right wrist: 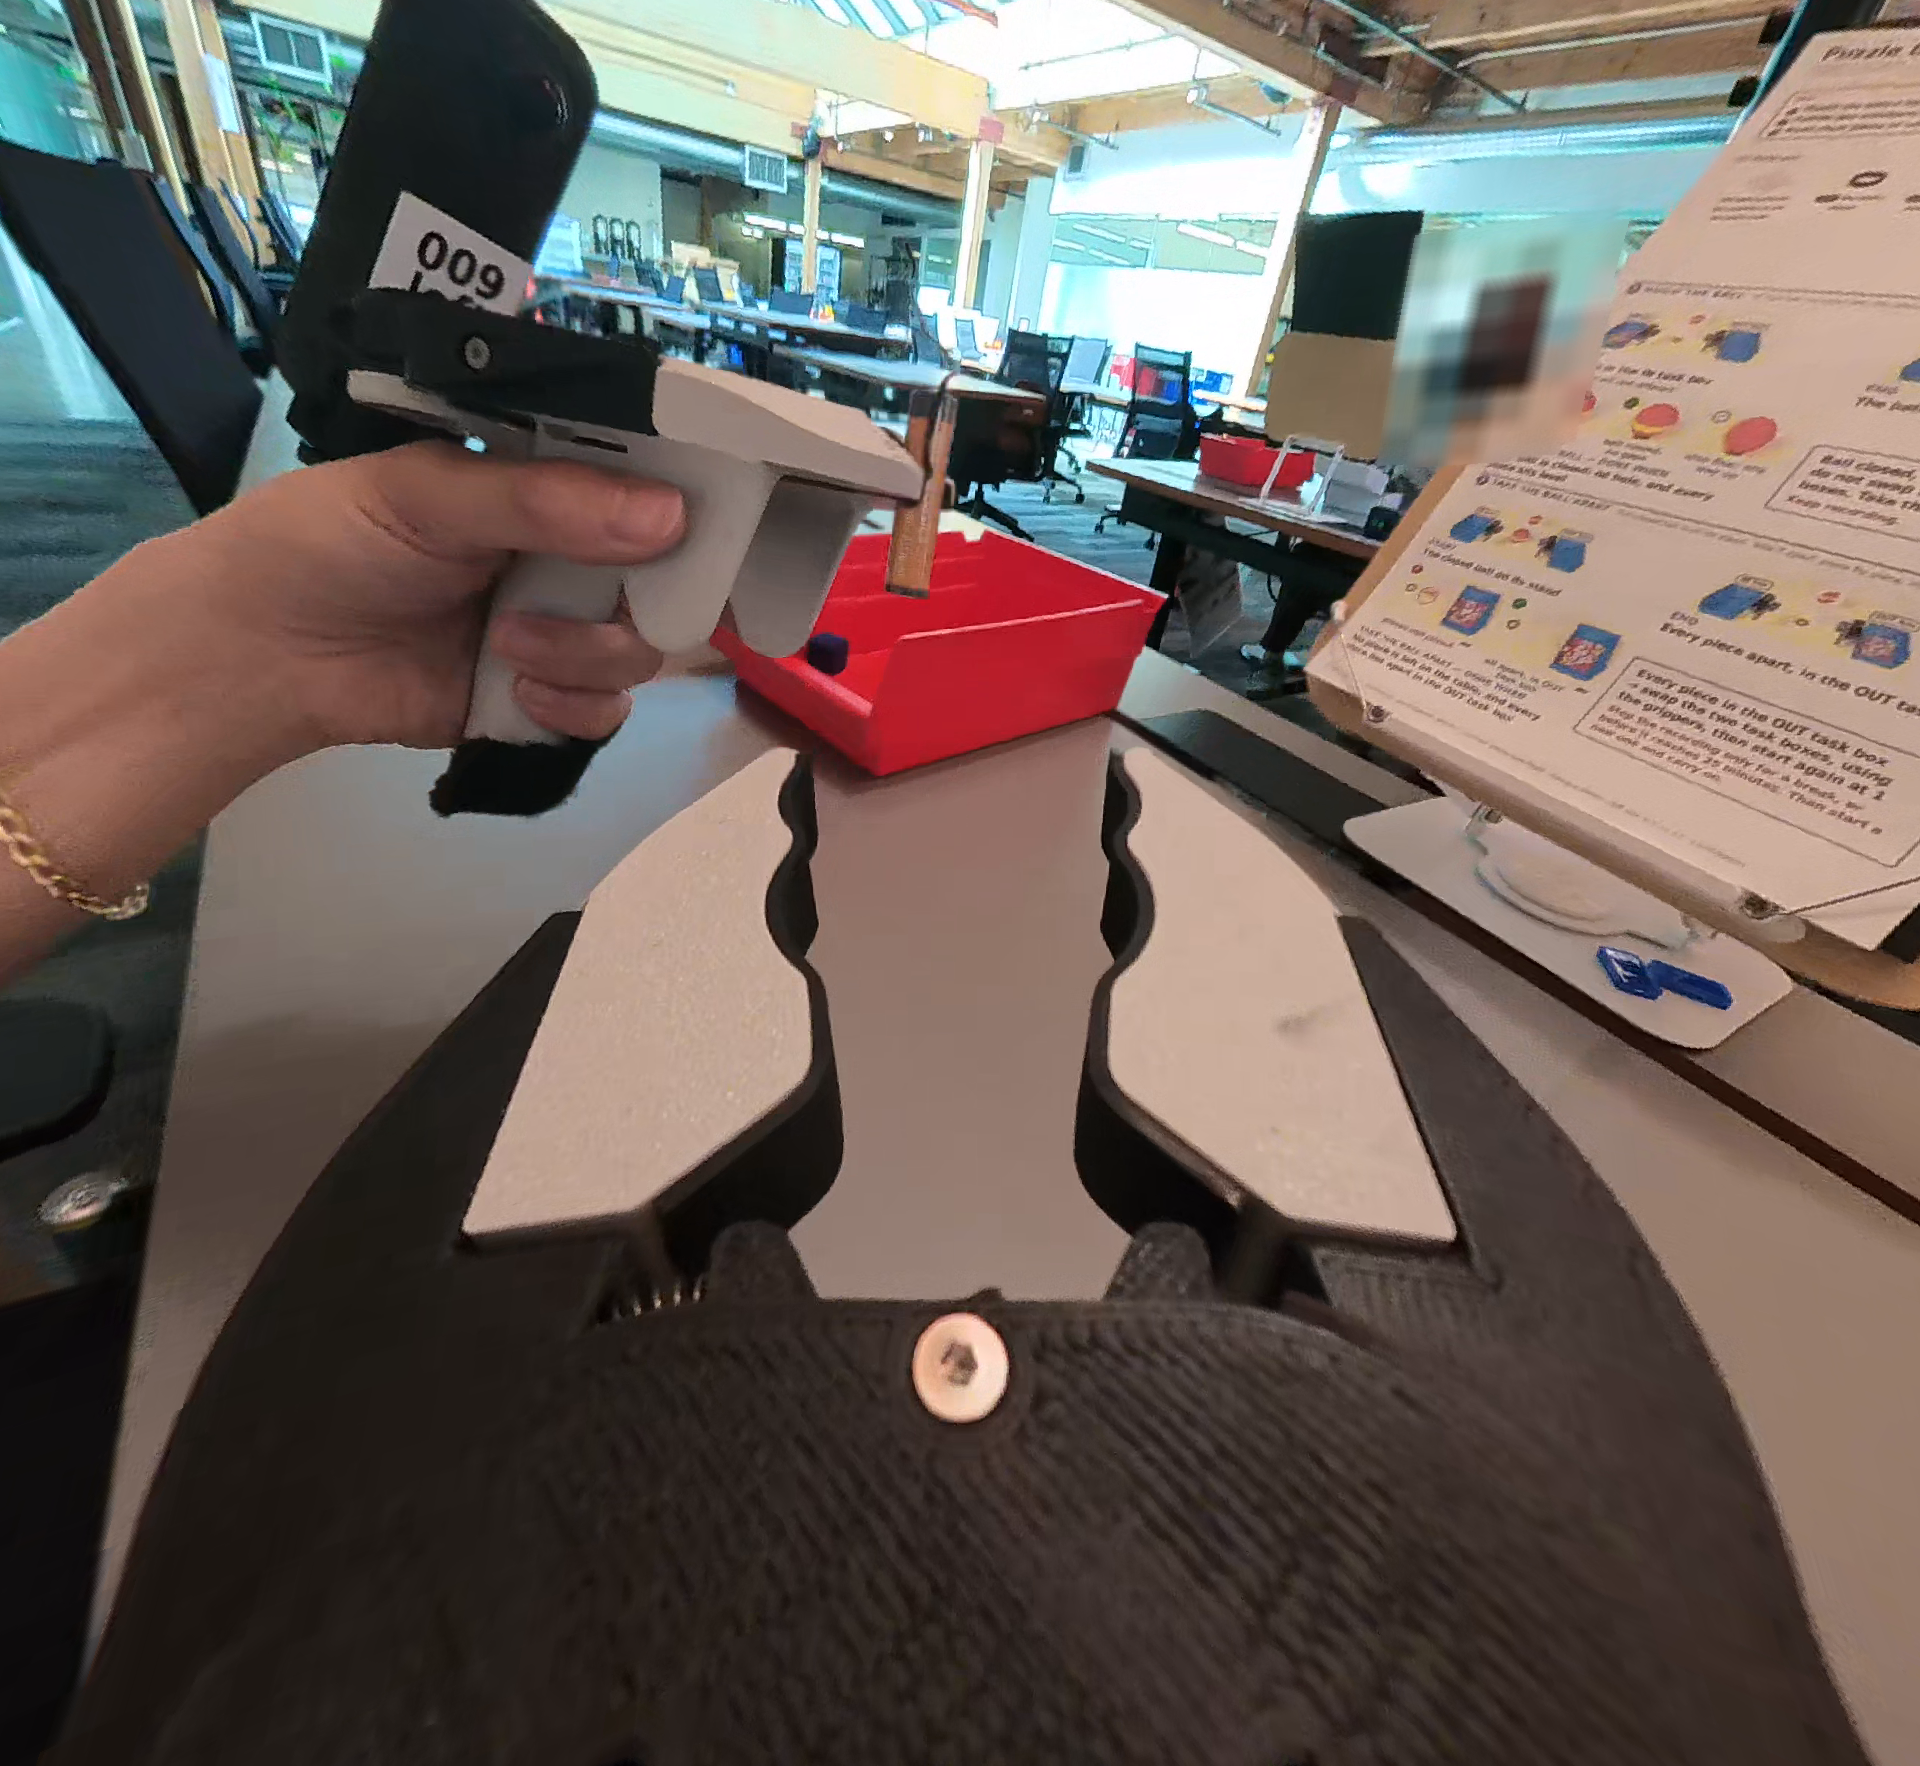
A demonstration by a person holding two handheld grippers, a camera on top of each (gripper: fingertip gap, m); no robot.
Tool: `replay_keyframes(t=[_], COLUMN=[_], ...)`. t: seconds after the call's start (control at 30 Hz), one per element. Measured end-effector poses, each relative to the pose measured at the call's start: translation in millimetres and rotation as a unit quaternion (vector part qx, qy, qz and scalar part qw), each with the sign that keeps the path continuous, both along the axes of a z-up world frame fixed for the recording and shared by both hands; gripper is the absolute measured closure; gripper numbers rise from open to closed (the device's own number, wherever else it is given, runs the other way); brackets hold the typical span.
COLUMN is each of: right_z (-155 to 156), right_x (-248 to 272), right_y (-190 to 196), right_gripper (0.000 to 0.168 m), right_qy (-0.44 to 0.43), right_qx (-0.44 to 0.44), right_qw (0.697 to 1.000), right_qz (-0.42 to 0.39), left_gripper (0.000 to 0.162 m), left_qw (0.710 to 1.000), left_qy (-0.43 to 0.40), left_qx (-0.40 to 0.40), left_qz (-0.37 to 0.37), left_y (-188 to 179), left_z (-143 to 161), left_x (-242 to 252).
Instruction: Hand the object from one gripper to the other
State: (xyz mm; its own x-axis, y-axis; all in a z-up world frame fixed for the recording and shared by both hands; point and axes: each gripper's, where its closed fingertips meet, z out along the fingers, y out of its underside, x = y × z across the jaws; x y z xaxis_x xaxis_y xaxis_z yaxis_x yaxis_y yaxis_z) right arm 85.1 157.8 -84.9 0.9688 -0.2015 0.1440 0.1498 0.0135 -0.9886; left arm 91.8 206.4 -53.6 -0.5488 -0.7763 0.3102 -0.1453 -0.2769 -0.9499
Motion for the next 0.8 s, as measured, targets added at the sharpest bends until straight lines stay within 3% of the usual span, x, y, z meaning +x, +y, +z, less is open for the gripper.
replay_keyframes(t=[0.37,0.7,0.8], right_z=[12,16,19], right_x=[-26,-17,-17], right_y=[-1,-4,-6], right_gripper=[0.125,0.143,0.156], right_qy=[-0.145,-0.172,-0.181], right_qx=[-0.007,0.039,0.042], right_qw=[0.988,0.981,0.979], right_qz=[-0.059,-0.078,-0.08], left_gripper=[0.151,0.151,0.151], left_qw=[0.991,0.975,0.973], left_qy=[0.007,0.051,0.052], left_qx=[-0.101,-0.17,-0.179], left_qz=[-0.092,-0.136,-0.136], left_y=[-44,-61,-61], left_z=[16,1,1], left_x=[-26,-18,-17])
